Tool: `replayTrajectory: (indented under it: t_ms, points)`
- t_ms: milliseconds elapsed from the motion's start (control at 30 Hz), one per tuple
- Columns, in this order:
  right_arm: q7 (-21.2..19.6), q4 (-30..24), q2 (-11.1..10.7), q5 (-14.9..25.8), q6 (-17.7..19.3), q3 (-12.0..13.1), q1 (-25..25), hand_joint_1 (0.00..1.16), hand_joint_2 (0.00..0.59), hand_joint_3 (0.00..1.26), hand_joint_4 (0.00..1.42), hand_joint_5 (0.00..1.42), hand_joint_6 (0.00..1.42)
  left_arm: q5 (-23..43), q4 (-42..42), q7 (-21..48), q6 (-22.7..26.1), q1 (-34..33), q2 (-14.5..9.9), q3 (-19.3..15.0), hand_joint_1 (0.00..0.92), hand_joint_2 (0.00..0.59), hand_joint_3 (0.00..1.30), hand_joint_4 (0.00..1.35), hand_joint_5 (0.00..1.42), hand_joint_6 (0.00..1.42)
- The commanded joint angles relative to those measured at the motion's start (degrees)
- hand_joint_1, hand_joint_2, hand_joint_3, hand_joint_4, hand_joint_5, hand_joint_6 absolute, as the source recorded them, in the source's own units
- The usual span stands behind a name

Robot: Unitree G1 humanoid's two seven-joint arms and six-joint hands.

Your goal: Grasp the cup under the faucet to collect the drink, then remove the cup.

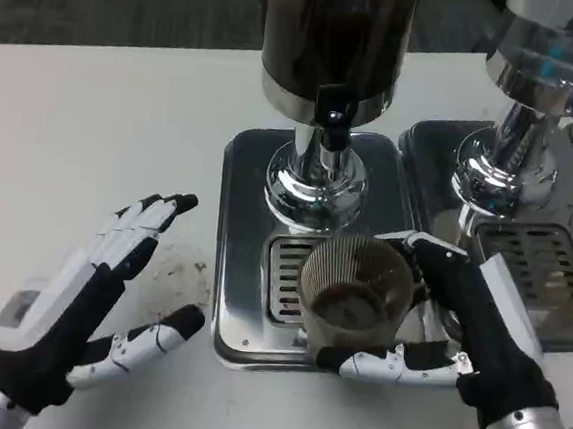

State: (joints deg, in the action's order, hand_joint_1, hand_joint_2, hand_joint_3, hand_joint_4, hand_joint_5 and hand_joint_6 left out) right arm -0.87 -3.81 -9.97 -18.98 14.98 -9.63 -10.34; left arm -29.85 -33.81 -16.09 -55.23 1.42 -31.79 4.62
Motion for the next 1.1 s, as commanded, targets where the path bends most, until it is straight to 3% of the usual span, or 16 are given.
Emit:
replayTrajectory:
  t_ms: [33, 200, 367, 700, 1100]
  points:
    - [1.02, -4.27, -0.2, 0.46, 0.82, -0.49, -1.39, 1.02, 0.041, 0.76, 0.8, 0.78, 0.74, -1.95, 6.65, 0.8, 1.41, 5.62, -3.14, -1.59, 0.0, 0.193, 0.0, 0.0, 0.0, 0.0]
    - [2.72, -7.73, -0.42, 1.15, 1.27, -1.05, -3.11, 1.02, 0.04, 0.76, 0.8, 0.78, 0.75, -4.49, 13.67, 1.35, 2.45, 12.58, -6.12, -3.29, 0.0, 0.187, 0.0, 0.0, 0.0, 0.0]
    - [4.7, -10.01, -1.79, 1.14, 1.87, -1.93, -4.2, 1.02, 0.04, 0.76, 0.8, 0.78, 0.75, -6.57, 19.15, 1.08, 3.52, 18.32, -7.15, -4.98, 0.0, 0.185, 0.0, 0.0, 0.0, 0.0]
    - [8.52, -11.4, -3.47, 3.68, 3.01, -2.34, -4.58, 1.02, 0.047, 0.77, 0.8, 0.78, 0.75, -10.33, 28.44, 0.49, 9.37, 28.06, -6.01, -9.26, 0.0, 0.176, 0.0, 0.0, 0.0, 0.0]
    - [9.84, -11.35, -3.93, 3.8, 3.31, -3.03, -3.78, 1.01, 0.056, 0.77, 0.81, 0.78, 0.75, -11.76, 29.67, -1.03, 14.16, 29.37, -2.42, -8.33, 0.0, 0.17, 0.0, 0.0, 0.0, 0.0]
